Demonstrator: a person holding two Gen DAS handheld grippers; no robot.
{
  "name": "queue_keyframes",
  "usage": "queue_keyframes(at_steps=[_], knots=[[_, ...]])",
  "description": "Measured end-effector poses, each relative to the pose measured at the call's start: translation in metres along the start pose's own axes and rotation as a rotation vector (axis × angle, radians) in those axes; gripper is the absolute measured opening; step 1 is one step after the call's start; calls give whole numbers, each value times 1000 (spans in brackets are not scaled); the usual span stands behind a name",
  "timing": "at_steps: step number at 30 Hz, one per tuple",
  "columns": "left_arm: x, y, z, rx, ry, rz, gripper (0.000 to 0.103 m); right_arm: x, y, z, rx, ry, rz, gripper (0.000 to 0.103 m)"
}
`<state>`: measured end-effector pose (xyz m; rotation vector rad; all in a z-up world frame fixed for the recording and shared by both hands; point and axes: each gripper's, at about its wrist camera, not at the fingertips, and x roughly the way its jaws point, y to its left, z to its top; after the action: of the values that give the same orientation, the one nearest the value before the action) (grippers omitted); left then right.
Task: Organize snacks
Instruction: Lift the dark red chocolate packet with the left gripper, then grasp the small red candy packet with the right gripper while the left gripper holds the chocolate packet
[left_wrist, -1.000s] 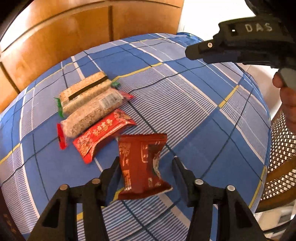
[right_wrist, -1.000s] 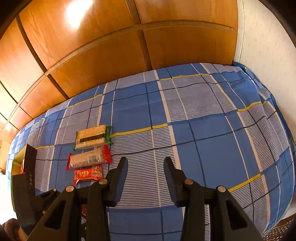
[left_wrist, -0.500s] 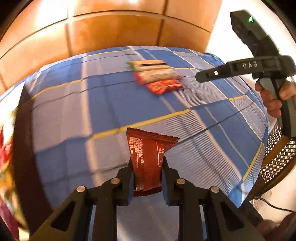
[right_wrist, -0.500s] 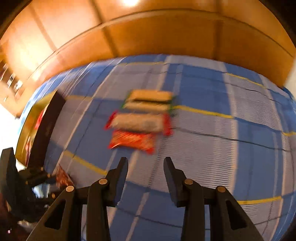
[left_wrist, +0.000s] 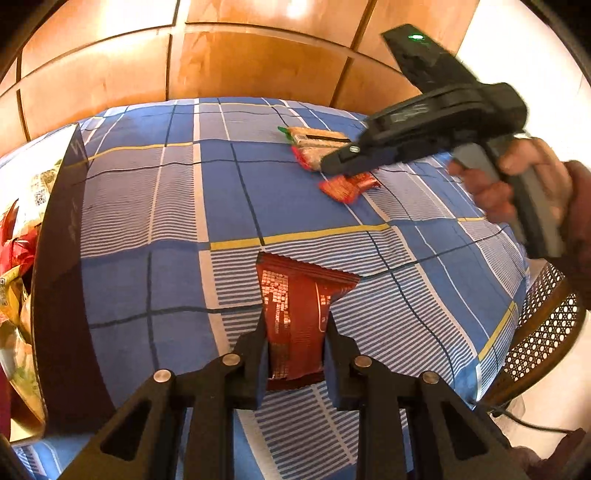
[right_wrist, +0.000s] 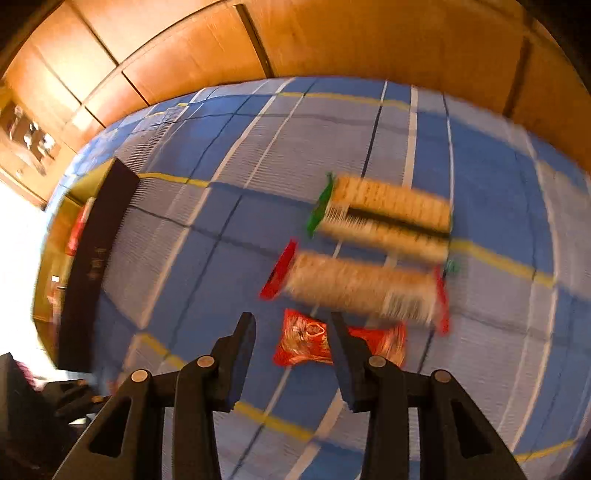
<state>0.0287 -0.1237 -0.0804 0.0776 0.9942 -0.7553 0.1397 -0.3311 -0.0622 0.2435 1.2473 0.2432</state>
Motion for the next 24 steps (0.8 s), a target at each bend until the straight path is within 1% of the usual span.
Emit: queue_keyframes(at_steps=[1, 2, 3, 5, 8, 9, 10, 12, 15, 16, 17, 18, 20, 22, 24], knots=[[0, 0, 0, -4, 0, -1, 26, -2, 1, -7, 12, 31, 69, 40], [0, 1, 0, -8, -1, -4, 26, -2, 4, -13, 3, 54, 99, 40], [0, 1, 0, -11, -2, -6, 26, -5, 10, -20, -27, 71, 105, 40], [0, 2, 0, -23, -3, -11, 26, -12, 15, -30, -65, 79, 101, 40], [1, 3, 0, -26, -3, -10, 26, -20, 10, -32, -64, 67, 75, 41], [1, 3, 0, -26, -4, -9, 26, -19, 4, -30, -31, 66, 66, 42], [0, 3, 0, -27, -3, -8, 26, -16, -8, -29, 50, 78, 52, 42], [0, 3, 0, -32, -3, -9, 26, -6, -22, -29, 168, 90, 63, 42], [0, 4, 0, -34, -6, -12, 26, 4, -43, -29, 386, 17, 105, 43], [-1, 4, 0, -34, -6, -13, 26, 4, -47, -30, 434, -9, 106, 43], [-1, 4, 0, -36, -5, -14, 26, 3, -48, -29, 474, -45, 94, 43], [-1, 5, 0, -37, -5, -17, 26, 2, -45, -26, 479, -74, 57, 43], [-1, 6, -1, -42, -7, -22, 26, 1, -39, -21, 475, -101, -33, 43], [-1, 7, -1, -47, -9, -27, 26, 4, -35, -16, 488, -115, -86, 43], [-1, 9, -1, -51, -9, -34, 26, 3, -34, -16, 527, -133, -93, 43]])
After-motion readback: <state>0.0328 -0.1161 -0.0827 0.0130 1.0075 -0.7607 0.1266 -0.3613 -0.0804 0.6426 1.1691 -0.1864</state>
